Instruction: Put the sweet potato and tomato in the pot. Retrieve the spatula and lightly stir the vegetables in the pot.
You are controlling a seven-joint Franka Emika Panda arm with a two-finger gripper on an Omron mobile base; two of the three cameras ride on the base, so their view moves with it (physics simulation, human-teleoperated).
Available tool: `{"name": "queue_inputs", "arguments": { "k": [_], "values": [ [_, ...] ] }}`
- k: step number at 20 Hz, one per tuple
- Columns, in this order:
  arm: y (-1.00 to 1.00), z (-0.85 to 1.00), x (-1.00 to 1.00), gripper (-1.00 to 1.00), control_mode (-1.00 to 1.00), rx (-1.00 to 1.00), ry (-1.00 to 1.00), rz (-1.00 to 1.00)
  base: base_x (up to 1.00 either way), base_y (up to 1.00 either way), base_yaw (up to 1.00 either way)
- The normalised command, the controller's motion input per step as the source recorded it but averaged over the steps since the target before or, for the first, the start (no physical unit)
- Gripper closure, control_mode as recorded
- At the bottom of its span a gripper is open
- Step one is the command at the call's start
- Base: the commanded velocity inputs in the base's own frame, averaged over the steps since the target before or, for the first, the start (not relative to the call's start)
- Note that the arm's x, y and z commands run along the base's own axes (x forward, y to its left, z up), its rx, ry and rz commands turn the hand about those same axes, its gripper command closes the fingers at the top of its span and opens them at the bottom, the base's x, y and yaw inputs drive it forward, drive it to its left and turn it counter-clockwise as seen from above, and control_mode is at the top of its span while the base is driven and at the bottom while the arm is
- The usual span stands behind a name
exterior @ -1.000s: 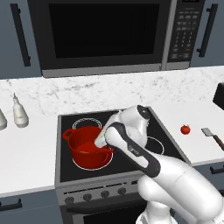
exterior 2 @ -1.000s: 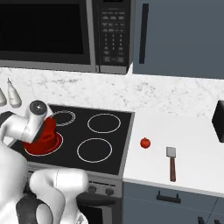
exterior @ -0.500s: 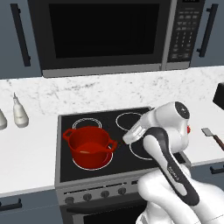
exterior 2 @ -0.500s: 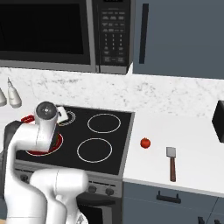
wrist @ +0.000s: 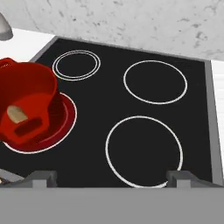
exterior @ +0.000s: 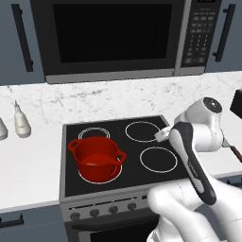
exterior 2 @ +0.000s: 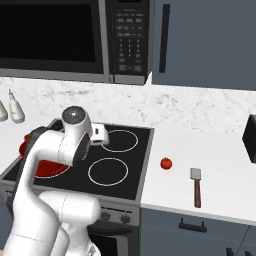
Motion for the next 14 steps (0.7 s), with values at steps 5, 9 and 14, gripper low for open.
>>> {"name": "queue_inputs", "arguments": {
  "k": [5,9,14],
  "values": [
    [-1.00,-0.50,0.47,-1.00,-1.00,0.01,0.06,-0.34,0.00,0.00,0.00],
    [-1.00,-0.68,0.55,-1.00,-1.00,0.00,0.03,-0.26,0.00,0.00,0.00],
    [-1.00,-0.48,0.74,-1.00,-1.00,0.02,0.03,-0.18,0.00,0.00,0.00]
  ]
}}
